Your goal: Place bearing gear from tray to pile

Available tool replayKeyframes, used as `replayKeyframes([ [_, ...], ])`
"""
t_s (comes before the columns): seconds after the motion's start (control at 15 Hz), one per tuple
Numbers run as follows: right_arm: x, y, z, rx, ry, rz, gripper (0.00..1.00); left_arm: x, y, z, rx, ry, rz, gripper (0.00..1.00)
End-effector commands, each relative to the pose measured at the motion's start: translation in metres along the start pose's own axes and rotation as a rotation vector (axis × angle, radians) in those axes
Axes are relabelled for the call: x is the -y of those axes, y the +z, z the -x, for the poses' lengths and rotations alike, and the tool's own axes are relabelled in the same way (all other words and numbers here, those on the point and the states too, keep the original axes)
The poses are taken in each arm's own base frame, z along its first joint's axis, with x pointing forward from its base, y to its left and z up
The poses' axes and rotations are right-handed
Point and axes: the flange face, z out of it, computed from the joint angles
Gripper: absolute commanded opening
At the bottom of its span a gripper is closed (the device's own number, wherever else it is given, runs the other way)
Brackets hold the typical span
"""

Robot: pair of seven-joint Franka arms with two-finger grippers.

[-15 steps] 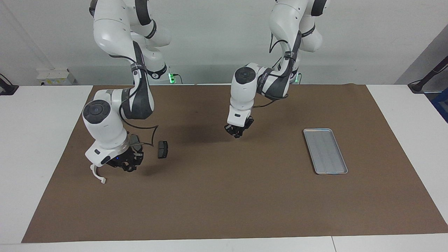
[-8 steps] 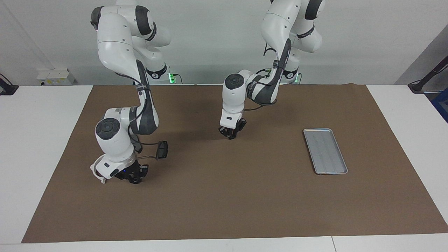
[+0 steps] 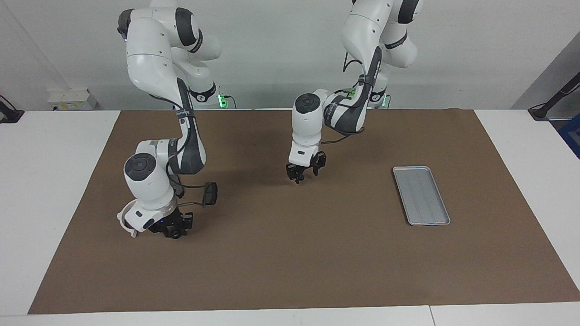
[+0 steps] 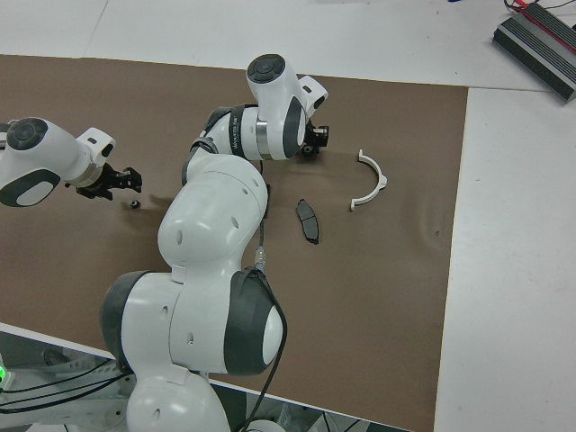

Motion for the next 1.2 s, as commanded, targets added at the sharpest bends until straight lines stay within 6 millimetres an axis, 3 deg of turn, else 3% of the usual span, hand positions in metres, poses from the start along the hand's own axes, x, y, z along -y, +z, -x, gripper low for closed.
replayKeyframes([
  [0.0,0.013,-0.044,0.004,0.036,-0.015,-0.014,1.00,0.060,-0.083,-0.053,-0.037,0.032,0.004,1.00],
  [0.13,0.040,-0.086,0.009,0.062,0.001,-0.013,1.00,0.108,-0.134,-0.097,-0.057,0.076,0.006,1.00],
  [0.27,0.087,-0.124,0.013,0.102,0.097,-0.003,1.00,0.162,-0.172,-0.139,-0.073,0.104,0.007,1.00],
  [0.47,0.193,-0.160,0.028,0.134,0.268,-0.003,1.00,0.230,-0.199,-0.176,-0.088,0.148,0.028,1.00],
  [0.53,0.232,-0.164,0.038,0.127,0.345,-0.008,1.00,0.251,-0.201,-0.185,-0.080,0.176,0.019,1.00],
  [0.6,0.258,-0.167,0.046,0.126,0.405,-0.017,1.00,0.275,-0.205,-0.192,-0.060,0.200,0.004,1.00],
  [0.8,0.312,-0.165,0.067,0.127,0.485,-0.054,1.00,0.339,-0.243,-0.199,-0.033,0.277,0.023,1.00],
  [0.93,0.340,-0.150,0.085,0.109,0.497,-0.067,1.00,0.355,-0.275,-0.201,-0.013,0.261,0.035,1.00],
  [1.13,0.382,-0.118,0.113,0.100,0.496,-0.073,1.00,0.362,-0.299,-0.195,0.026,0.263,0.029,1.00],
])
